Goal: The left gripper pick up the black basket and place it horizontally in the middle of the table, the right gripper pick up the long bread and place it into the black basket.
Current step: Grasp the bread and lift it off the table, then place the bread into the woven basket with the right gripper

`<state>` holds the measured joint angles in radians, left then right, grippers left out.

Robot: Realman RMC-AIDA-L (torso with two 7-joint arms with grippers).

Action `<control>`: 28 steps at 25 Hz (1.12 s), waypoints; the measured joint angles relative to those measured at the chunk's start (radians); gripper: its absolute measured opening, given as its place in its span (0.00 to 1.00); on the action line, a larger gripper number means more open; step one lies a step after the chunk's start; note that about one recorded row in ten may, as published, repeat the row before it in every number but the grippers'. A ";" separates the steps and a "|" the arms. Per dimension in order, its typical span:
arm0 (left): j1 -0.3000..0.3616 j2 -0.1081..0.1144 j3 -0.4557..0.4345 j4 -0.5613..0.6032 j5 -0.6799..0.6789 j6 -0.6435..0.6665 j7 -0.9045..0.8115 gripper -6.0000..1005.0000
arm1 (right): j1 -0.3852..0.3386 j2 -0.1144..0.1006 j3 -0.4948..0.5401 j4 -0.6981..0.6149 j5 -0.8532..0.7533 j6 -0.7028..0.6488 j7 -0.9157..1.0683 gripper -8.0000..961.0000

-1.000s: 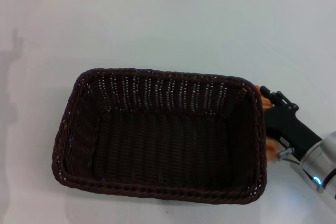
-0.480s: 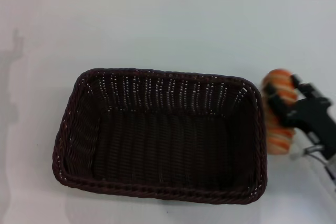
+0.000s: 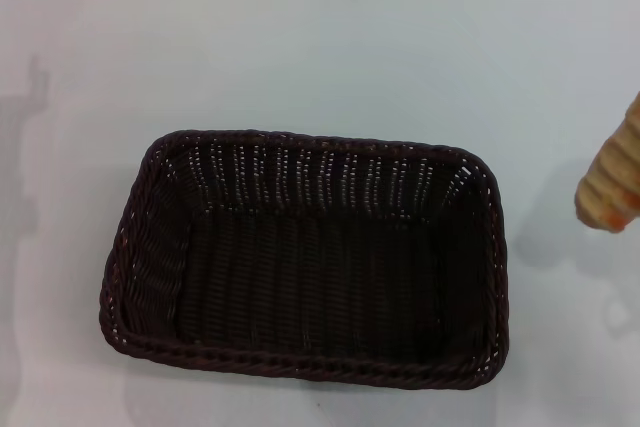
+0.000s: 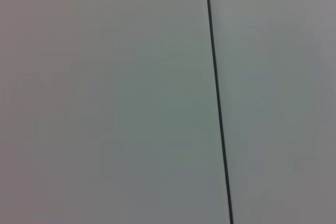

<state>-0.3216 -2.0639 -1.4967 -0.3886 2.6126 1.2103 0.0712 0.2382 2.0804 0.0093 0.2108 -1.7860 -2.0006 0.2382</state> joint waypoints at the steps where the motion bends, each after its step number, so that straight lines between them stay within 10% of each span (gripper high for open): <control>1: -0.002 -0.001 0.008 0.001 0.000 0.000 -0.001 0.67 | 0.008 0.000 0.000 0.008 -0.024 -0.036 0.002 0.57; 13: -0.006 -0.002 0.012 0.001 0.000 0.002 -0.002 0.67 | 0.234 0.003 0.005 0.092 -0.222 0.231 0.003 0.46; 28: 0.003 -0.002 0.020 0.003 -0.005 0.003 -0.002 0.67 | 0.224 0.000 0.058 0.117 -0.189 0.249 0.039 0.83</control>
<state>-0.3189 -2.0663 -1.4766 -0.3859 2.6076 1.2135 0.0689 0.4622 2.0800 0.0669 0.3282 -1.9747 -1.7520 0.2768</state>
